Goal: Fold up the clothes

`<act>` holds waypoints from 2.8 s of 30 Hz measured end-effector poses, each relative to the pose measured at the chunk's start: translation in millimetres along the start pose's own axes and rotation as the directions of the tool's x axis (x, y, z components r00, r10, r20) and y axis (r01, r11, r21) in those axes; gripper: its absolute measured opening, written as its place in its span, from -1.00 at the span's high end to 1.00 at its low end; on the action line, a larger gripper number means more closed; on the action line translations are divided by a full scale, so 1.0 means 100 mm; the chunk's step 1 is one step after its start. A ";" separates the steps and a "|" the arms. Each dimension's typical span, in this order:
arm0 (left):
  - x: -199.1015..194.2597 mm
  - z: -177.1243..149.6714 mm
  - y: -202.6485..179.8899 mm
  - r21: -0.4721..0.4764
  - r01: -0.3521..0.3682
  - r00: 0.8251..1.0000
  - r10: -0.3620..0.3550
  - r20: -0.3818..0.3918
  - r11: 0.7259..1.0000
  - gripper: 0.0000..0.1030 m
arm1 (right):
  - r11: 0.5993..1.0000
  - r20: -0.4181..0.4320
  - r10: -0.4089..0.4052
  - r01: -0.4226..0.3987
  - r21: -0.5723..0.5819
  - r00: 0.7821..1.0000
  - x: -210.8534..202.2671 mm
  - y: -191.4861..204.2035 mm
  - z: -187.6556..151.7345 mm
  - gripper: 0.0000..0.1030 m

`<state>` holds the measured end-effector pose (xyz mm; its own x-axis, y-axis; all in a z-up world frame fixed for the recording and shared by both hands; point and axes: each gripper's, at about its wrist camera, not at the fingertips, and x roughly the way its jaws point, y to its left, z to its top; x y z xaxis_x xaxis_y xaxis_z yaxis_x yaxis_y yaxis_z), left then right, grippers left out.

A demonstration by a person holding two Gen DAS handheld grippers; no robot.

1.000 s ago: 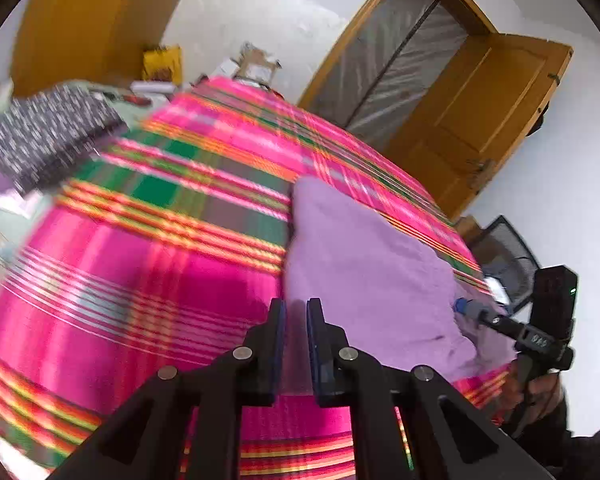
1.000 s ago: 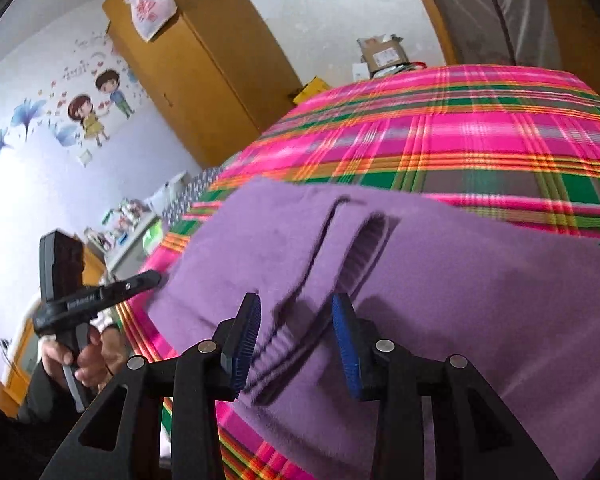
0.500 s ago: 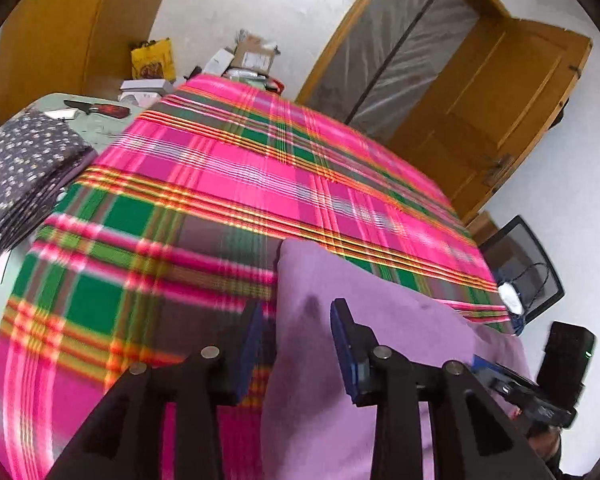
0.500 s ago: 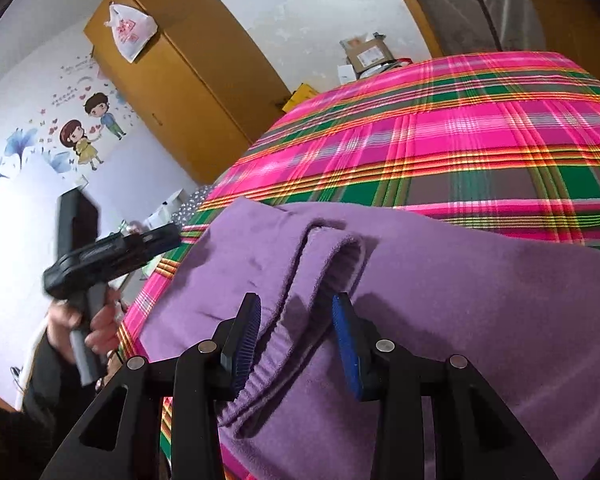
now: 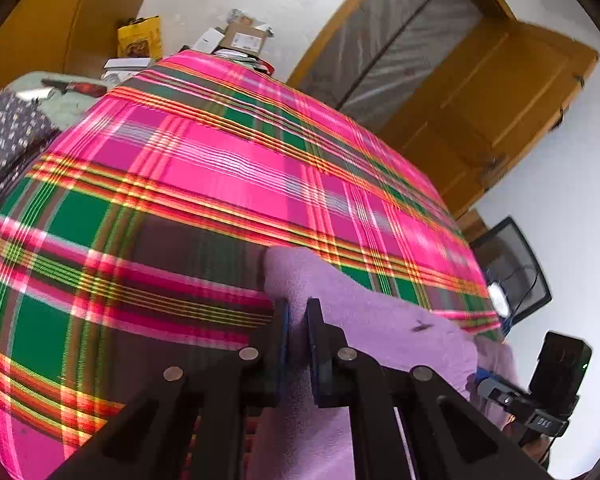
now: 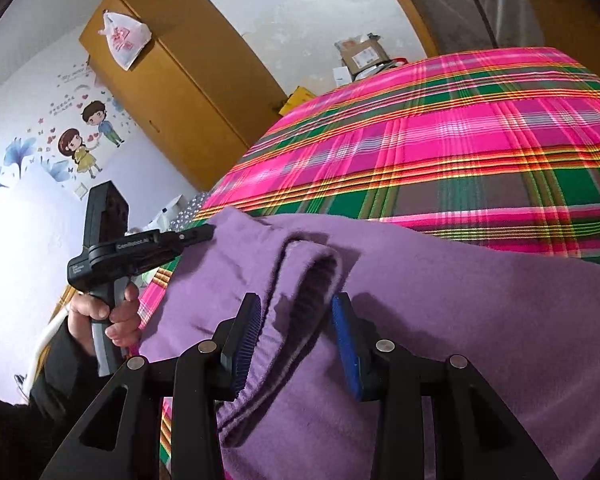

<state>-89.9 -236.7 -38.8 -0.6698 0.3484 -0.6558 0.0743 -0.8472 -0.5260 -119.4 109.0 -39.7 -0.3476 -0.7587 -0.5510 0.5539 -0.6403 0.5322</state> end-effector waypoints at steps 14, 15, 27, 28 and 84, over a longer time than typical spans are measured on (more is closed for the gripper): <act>-0.33 0.05 -0.16 0.011 -0.004 0.995 0.003 0.099 1.000 0.70 | 1.000 0.030 0.005 -0.005 -0.007 1.000 -0.11 0.06 -0.02 0.25; -0.28 0.09 -0.18 0.020 -0.008 0.996 0.006 0.093 1.000 0.70 | 1.000 0.027 0.013 -0.013 -0.011 1.000 -0.10 0.08 -0.02 0.25; 0.33 0.36 -0.01 -0.056 0.001 1.000 -0.001 -0.001 0.998 0.85 | 1.000 0.018 0.021 -0.020 -0.019 1.000 -0.16 0.05 -0.04 0.25; 0.32 0.36 0.02 -0.069 0.007 1.000 -0.007 0.000 0.998 0.88 | 1.000 0.019 0.022 -0.022 -0.016 1.000 -0.16 0.05 -0.04 0.25; -0.51 -1.33 -0.71 0.159 -0.374 0.919 0.342 0.194 0.914 0.73 | 0.958 -0.102 -0.023 -0.007 -0.287 0.994 -0.03 0.55 -0.42 0.34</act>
<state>37.2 -140.8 -40.3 -0.7335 -0.0474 -0.6780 0.2005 -0.9683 -0.1492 -55.9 81.2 -35.3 -0.2814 -0.7272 -0.6261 0.7504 -0.5734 0.3288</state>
